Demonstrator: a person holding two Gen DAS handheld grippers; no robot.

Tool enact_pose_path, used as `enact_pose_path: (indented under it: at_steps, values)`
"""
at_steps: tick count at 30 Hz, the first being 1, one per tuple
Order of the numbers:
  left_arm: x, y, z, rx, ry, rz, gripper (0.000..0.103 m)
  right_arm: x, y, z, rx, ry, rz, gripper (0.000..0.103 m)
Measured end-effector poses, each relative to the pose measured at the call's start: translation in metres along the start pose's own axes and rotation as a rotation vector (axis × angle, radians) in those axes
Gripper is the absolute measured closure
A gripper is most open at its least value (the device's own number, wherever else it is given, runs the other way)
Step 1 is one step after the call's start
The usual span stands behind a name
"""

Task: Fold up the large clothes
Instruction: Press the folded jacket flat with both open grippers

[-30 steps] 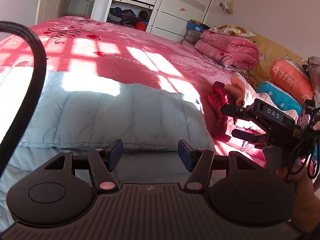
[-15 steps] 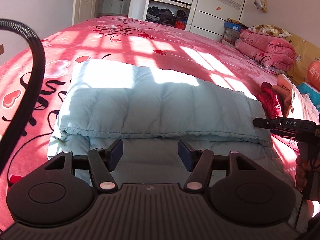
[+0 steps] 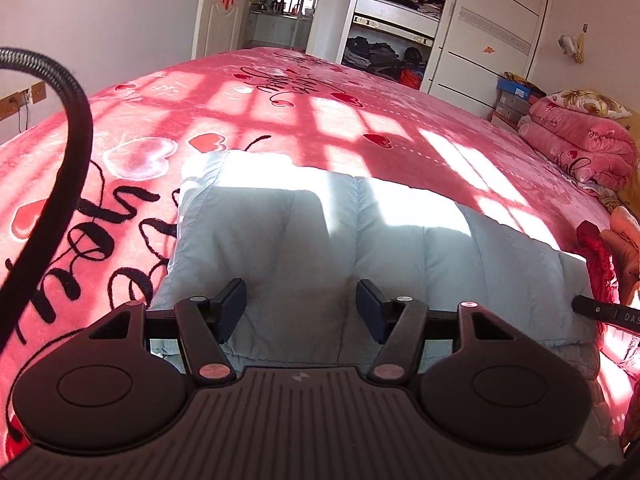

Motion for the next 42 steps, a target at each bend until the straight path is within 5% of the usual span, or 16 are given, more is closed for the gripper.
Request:
enact_pose_path:
  at_steps: [2,4,5,11,17,25,42]
  values:
    - [0.004,-0.001,-0.004,0.015,-0.005,0.006,0.030,0.001,-0.001,-0.003,0.001,0.011,-0.007,0.078]
    - [0.010,-0.004,-0.014,0.046,-0.005,0.039,0.029,-0.001,-0.006,-0.011,0.040,0.032,-0.024,0.043]
    - [0.014,-0.006,-0.018,0.056,-0.011,0.062,0.028,-0.002,-0.011,-0.016,0.077,0.046,-0.034,0.041]
    - [0.022,-0.021,-0.013,0.086,-0.023,0.145,0.031,-0.025,-0.024,-0.041,0.202,-0.017,-0.077,0.040]
    - [0.020,-0.038,0.035,0.049,-0.072,0.130,0.037,-0.055,-0.015,-0.018,0.130,-0.098,-0.136,0.041]
    - [-0.003,-0.030,0.085,-0.013,-0.190,0.173,0.033,-0.061,0.003,0.033,0.000,-0.086,-0.154,0.042]
    - [-0.018,-0.022,0.110,-0.015,-0.179,0.158,0.031,-0.067,0.020,0.053,0.046,-0.082,-0.169,0.040]
Point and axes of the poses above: each gripper's, at about its wrist camera, not at the fingertips, and z roughly the way its jaws point, x to its right, y to its underside, the point moved 7 cm from there along z, roughly the way its jaws point, and after that the axes turned 12 degrees about y, right-handed, at the moved point
